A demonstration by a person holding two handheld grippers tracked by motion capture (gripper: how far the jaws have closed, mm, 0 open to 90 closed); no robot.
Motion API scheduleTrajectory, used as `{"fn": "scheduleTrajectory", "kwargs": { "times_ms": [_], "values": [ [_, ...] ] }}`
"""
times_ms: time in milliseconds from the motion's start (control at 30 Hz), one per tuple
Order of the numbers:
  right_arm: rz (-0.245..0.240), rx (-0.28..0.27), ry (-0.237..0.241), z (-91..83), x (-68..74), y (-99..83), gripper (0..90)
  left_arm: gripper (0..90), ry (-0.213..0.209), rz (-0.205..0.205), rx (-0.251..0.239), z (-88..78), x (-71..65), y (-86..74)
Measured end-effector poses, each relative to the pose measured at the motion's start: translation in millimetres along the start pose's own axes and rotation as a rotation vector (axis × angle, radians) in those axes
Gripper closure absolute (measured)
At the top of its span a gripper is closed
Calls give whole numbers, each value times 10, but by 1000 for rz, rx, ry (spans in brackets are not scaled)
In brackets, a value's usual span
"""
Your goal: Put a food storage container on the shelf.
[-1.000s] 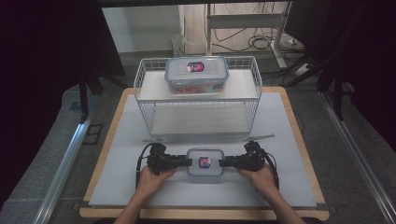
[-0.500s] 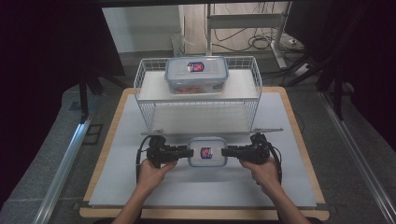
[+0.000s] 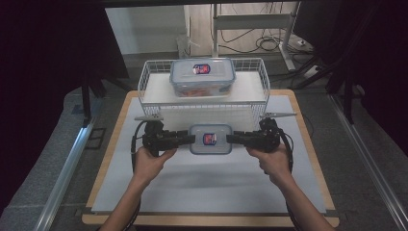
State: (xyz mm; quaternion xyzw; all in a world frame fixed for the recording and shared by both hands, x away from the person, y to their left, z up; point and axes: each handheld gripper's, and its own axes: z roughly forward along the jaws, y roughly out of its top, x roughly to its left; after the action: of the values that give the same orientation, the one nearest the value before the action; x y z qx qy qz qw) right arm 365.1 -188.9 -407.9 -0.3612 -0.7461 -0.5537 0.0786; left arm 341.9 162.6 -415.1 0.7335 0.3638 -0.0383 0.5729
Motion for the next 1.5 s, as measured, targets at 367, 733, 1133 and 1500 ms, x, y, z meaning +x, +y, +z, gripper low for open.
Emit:
{"fn": "scheduleTrajectory", "kwargs": {
  "times_ms": [367,733,1133,1500],
  "values": [
    [-28,-22,9,-20,120,471,580,566,13,18,-27,-171,-42,452],
    [-62,-54,10,-65,273,933,580,566,20,18,-77,-345,-92,902],
    [-57,-104,20,-55,247,1397,576,567,44,27,-118,-405,-46,1354],
    [-48,-128,17,17,122,1707,575,566,44,-5,-155,-369,133,1564]
  ]
}}
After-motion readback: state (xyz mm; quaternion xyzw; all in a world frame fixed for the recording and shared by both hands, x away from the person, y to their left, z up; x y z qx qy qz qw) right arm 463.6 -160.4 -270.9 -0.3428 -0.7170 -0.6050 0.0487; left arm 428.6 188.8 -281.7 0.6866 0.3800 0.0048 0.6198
